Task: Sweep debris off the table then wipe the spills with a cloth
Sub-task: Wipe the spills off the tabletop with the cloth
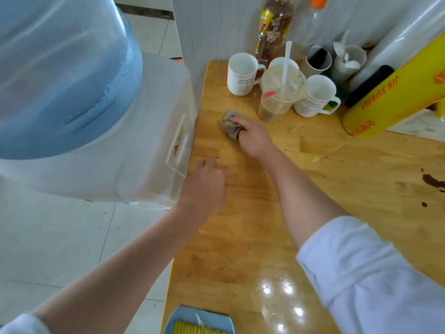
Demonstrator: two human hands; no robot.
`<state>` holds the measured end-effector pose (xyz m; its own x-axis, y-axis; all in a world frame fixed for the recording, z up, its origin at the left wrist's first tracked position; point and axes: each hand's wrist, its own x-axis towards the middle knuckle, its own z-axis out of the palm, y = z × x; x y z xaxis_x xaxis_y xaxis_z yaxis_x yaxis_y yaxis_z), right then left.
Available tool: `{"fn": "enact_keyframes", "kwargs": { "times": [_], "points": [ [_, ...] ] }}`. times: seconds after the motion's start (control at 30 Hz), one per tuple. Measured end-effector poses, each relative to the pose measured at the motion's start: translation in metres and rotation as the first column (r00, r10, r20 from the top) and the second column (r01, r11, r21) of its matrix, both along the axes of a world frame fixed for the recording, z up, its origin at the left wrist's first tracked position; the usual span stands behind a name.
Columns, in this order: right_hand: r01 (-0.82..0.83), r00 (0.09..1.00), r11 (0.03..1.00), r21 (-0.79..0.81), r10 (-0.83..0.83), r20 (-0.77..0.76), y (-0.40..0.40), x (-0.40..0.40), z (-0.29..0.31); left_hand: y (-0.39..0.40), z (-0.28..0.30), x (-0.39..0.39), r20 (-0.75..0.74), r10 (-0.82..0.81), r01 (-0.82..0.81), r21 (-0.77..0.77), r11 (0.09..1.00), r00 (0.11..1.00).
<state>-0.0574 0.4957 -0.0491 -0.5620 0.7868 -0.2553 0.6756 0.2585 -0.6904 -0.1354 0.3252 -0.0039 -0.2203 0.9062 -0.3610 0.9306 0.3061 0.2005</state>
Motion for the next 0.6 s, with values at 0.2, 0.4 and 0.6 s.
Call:
{"fn": "enact_keyframes", "kwargs": {
  "times": [0.2, 0.4, 0.6],
  "points": [
    [-0.291, 0.956, 0.933, -0.211, 0.275, -0.101, -0.059, -0.029, 0.004, -0.006, 0.003, -0.002, -0.004, 0.065, -0.065, 0.030, 0.997, 0.998],
    [-0.002, 0.999, 0.976, -0.216, -0.008, -0.044, -0.019, 0.023, 0.007, -0.011, -0.006, 0.002, 0.089, -0.159, 0.162, -0.032, 0.986, 0.983],
    [-0.192, 0.981, 0.976, -0.099, 0.191, -0.021, -0.039, 0.027, 0.005, -0.001, -0.011, -0.006, 0.045, -0.150, 0.152, -0.033, 0.988, 0.988]
  ]
}}
